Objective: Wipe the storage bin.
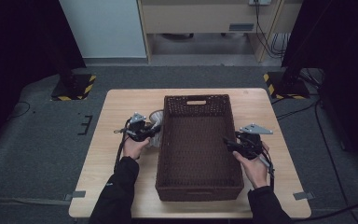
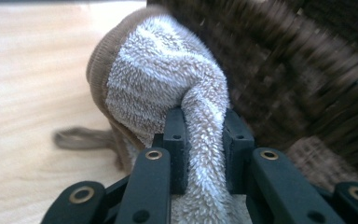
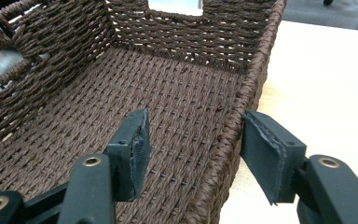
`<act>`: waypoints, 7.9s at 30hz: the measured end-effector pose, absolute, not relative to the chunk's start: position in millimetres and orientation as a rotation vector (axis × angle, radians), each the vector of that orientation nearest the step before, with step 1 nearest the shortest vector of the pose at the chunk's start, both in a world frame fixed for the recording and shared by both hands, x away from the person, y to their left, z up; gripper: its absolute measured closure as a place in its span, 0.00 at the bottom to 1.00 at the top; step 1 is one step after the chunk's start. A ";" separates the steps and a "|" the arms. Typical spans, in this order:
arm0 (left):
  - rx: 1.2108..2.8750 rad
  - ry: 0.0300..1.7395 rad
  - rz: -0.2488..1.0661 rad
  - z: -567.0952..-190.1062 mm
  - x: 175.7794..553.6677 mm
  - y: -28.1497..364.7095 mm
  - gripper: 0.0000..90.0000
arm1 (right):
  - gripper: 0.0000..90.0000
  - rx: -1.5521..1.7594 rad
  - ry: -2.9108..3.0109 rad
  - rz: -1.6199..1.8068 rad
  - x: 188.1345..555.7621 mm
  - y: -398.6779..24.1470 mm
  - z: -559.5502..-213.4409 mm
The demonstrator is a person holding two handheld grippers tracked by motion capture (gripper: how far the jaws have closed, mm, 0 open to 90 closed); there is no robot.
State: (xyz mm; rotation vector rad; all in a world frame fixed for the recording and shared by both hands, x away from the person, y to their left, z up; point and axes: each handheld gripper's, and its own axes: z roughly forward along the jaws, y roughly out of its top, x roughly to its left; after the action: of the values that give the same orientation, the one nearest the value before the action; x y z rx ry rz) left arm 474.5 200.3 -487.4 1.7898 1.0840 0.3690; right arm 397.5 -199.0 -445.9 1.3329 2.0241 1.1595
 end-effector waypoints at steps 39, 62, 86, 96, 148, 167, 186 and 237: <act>1.858 1.003 0.340 -492.6 439.9 199.1 0.82 | 0.45 1.321 2.018 1.157 396.4 -198.7 -445.3; 1.786 0.928 0.355 -466.3 417.0 205.3 0.82 | 0.58 1.278 2.104 1.151 378.1 -208.3 -436.1; 1.816 0.992 0.327 -482.8 413.5 205.1 0.82 | 0.58 1.285 2.116 1.125 377.9 -208.4 -442.1; 1.738 0.918 0.362 -452.7 393.2 210.8 0.82 | 0.57 1.283 2.126 1.119 377.4 -208.5 -442.9; 1.825 0.897 0.345 -470.3 357.3 208.5 0.82 | 0.62 1.262 2.195 1.145 344.7 -215.1 -447.1; 1.813 0.920 0.341 -474.3 351.3 211.2 0.82 | 0.67 1.275 2.199 1.110 343.4 -211.3 -451.5; 1.850 0.868 0.328 -478.6 337.3 203.7 0.82 | 0.68 1.273 2.188 1.103 340.9 -209.7 -451.6; 1.885 0.878 0.338 -484.5 324.4 202.8 0.82 | 0.71 1.273 2.107 1.144 338.0 -210.0 -441.7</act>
State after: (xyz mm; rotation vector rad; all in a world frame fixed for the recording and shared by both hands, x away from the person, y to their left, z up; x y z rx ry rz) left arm 324.4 202.8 -484.5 1.8847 0.8778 0.3385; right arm 338.0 -210.0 -441.7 1.2735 2.1074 1.1435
